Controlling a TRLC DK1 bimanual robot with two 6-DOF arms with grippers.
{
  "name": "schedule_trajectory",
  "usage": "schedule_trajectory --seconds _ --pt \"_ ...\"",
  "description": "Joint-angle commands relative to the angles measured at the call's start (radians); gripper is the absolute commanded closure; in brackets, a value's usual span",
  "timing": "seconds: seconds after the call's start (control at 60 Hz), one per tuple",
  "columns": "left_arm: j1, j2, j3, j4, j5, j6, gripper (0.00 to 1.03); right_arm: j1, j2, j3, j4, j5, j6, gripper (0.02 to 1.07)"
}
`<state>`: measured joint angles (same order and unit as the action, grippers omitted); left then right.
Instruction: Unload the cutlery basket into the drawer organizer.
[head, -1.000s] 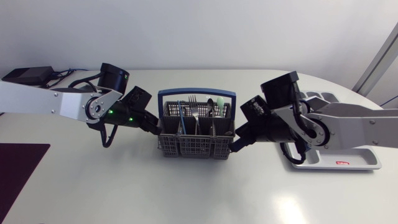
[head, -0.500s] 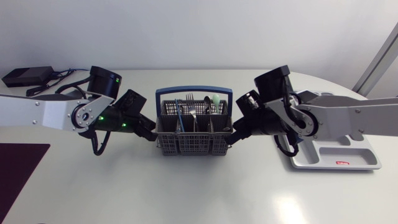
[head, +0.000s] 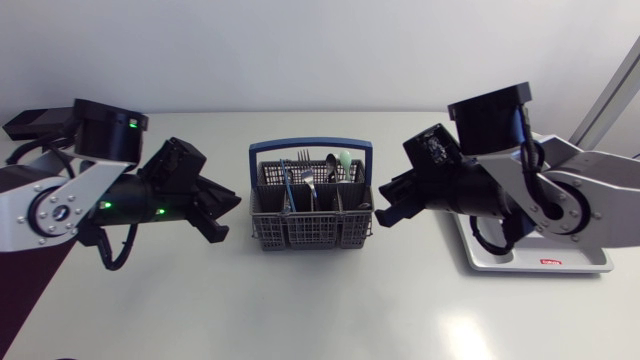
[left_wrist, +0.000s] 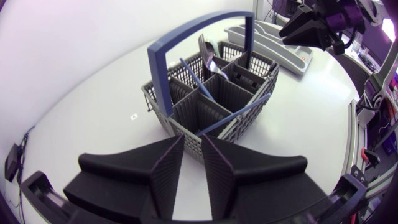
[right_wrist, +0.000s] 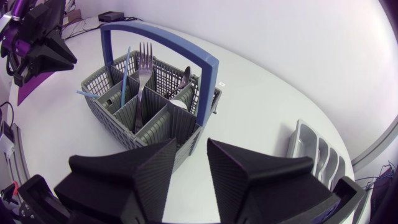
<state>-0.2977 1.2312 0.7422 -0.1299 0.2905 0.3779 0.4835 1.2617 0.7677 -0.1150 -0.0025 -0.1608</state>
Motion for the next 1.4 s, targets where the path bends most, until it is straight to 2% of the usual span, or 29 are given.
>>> schedule_trajectory --seconds 0.0,0.067,0.2,0.233,0.3,0.45,0.567,0.967,1.183,1.3,1.383 --pt "-0.011 -0.099 -0.064 -0.011 0.01 0.079 0.6 0.01 -0.047 -0.056 -0.028 0.006 -0.02 0.37" --pt "-0.055 -0.17 -0.096 -0.004 0.002 0.125 0.56 0.02 -0.077 -0.076 -0.038 0.007 -0.028 0.32" --pt "-0.139 -0.23 -0.13 0.032 -0.022 0.161 0.54 0.046 -0.116 -0.09 -0.057 0.009 -0.031 0.31" --pt "-0.176 -0.228 -0.133 0.042 -0.039 0.162 0.53 0.056 -0.127 -0.093 -0.064 0.012 -0.031 0.27" --pt "-0.239 -0.205 -0.141 0.081 -0.08 0.164 0.53 0.075 -0.137 -0.094 -0.072 0.013 -0.031 0.27" --pt "-0.32 -0.131 -0.145 0.158 -0.148 0.187 0.51 0.121 -0.145 -0.094 -0.08 0.041 -0.029 0.25" --pt "-0.342 -0.059 -0.138 0.208 -0.175 0.204 0.51 0.144 -0.153 -0.096 -0.083 0.053 -0.031 0.25" --pt "-0.334 0.113 -0.119 0.381 -0.212 0.237 0.52 0.158 -0.145 -0.108 -0.072 0.055 -0.037 0.25" --pt "-0.331 0.159 -0.124 0.475 -0.228 0.245 0.76 0.158 -0.136 -0.13 -0.054 0.053 -0.04 0.24" --pt "-0.33 0.171 -0.122 0.489 -0.229 0.248 0.86 0.158 -0.134 -0.139 -0.048 0.053 -0.04 0.24" --pt "-0.328 0.172 -0.122 0.492 -0.231 0.248 0.97 0.158 -0.137 -0.139 -0.049 0.053 -0.04 0.24"
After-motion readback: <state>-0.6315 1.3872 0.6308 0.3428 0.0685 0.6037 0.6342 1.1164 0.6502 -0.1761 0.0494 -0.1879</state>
